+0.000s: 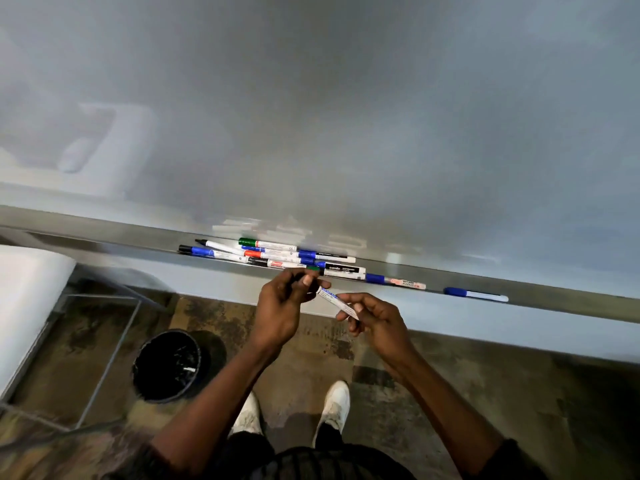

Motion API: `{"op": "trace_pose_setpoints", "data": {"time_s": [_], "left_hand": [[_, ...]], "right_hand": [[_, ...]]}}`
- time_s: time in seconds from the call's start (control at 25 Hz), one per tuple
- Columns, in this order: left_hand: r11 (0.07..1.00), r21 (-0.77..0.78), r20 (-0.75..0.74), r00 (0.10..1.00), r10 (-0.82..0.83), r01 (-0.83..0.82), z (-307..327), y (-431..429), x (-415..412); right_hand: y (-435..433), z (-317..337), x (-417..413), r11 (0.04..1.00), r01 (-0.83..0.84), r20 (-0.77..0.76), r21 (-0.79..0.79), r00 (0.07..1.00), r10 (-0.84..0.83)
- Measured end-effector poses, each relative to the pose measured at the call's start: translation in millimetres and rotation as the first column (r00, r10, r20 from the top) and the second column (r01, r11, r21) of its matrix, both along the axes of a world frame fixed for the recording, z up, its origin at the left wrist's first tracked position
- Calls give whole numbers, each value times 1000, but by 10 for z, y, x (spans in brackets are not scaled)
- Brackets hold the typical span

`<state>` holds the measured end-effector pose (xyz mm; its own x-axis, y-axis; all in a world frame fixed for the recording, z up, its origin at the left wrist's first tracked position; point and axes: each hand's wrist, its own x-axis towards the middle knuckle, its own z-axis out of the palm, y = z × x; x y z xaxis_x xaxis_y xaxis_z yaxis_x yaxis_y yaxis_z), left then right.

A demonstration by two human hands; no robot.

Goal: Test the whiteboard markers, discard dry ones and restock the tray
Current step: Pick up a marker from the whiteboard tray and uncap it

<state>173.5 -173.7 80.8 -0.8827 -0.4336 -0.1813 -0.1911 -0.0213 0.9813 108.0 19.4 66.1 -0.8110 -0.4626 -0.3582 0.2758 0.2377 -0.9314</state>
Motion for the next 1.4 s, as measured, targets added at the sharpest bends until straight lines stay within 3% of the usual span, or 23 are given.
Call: {"op": "trace_pose_setpoints", "data": {"time_s": [0.08, 0.24, 0.44, 0.64, 0.76, 0.88, 1.0, 1.08, 1.16, 1.2, 1.24, 1.32, 1.4], "left_hand": [[993, 109, -11, 998, 57, -55, 124, -174, 130], [958, 268, -27, 994, 109, -98, 287, -540, 359], [892, 450, -28, 998, 61, -42, 409, -960, 522], [875, 469, 2, 991, 131, -117, 513, -1282, 606], [842, 514, 24, 984, 179, -166, 583, -1434, 640], [801, 564, 55, 977, 206, -200, 645, -1514, 603], [730, 633, 110, 963, 245, -258, 710, -1522, 547], [677, 676, 149, 954, 261, -291, 761, -1524, 520], [644, 702, 160, 948, 274, -304, 817, -1501, 509], [633, 714, 153, 948, 278, -301, 831, -1495, 503], [627, 721, 141, 948, 284, -295, 845, -1498, 498], [625, 725, 113, 945, 308, -290, 864, -1527, 504], [645, 709, 95, 945, 313, -285, 883, -1509, 515]], "right_hand": [[-277, 176, 128, 995, 43, 108, -85, 994, -34], [-803, 472, 334, 997, -22, 47, -73, 999, 25], [-1333, 630, 567, 994, -66, 76, -82, 994, 72], [-1804, 583, 759, 999, 8, -39, -37, 999, -10], [-2040, 599, 875, 995, 48, -267, 91, 964, -22], [-2169, 606, 945, 974, 125, -479, 189, 878, -20], [-2170, 597, 955, 924, 222, -772, 312, 626, 110], [-2162, 634, 938, 869, 290, -861, 400, 443, 248], [-2156, 659, 880, 845, 312, -879, 435, 352, 322], [-2162, 679, 846, 857, 293, -870, 424, 396, 295], [-2171, 708, 829, 890, 244, -836, 386, 499, 226], [-2205, 736, 815, 960, 135, -658, 246, 751, 63], [-2233, 738, 761, 981, 99, -479, 168, 878, -7]]}}
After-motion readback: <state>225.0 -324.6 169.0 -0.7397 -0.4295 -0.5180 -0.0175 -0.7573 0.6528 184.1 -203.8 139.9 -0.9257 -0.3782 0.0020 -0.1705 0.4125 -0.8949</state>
